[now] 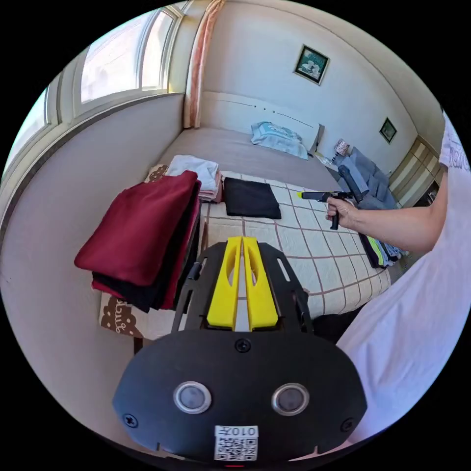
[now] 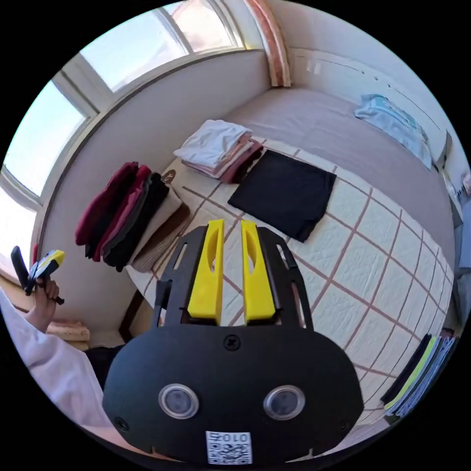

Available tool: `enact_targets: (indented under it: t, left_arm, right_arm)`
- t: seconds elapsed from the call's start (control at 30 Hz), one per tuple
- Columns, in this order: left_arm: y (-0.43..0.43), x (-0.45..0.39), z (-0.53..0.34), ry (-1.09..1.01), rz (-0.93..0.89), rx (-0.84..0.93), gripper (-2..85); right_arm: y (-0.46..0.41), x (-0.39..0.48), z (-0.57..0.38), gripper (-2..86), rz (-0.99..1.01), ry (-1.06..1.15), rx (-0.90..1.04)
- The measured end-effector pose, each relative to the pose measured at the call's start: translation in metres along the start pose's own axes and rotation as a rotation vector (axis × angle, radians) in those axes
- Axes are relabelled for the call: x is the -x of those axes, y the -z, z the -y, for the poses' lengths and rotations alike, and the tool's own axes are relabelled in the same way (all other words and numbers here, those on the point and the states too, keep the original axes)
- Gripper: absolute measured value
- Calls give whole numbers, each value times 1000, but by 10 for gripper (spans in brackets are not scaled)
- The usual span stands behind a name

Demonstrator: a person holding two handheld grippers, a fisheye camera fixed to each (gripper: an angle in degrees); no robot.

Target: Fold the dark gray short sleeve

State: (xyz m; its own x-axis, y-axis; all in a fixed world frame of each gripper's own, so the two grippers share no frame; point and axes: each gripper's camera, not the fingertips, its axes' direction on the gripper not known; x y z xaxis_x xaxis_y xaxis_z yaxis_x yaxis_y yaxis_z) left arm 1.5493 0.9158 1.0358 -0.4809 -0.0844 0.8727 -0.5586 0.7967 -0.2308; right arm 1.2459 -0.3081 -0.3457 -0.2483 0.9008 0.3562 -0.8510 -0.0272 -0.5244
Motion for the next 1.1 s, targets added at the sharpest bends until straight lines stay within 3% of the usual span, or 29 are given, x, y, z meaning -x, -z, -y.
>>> enact_targets:
  t: [0.23,0.4,0.53,0.6,0.77,0.93,1.1]
  left_arm:
    - [-105,-82,5,-154,67,80,-2]
    - [-188,-105,-48,-81,30,294,-1]
    - [-232,-117,-77,-49,62,396,1]
    - [-261,-131,-84,-60,55,417,5]
    - [-312,-173,-68,-165,11,306,37]
    - [-351,-229,-35,-282,8,137,86]
    - [-379,-327,16,-492,82,-68,135]
  right_arm:
    - [-87,-100,1,105,-36,-428,-17]
    - [-144,-147,11,117,-99,-501,-3]
    - [-200,-161,7,82,-42,-487,150]
    - [-206,-157,0,53,-118,-500,211]
    - [-139,-134,-40,42,135,-421,29]
    - [3,-73,-139,41,468,-181,-253]
    - [121,-5,-214,41,482,55,-300]
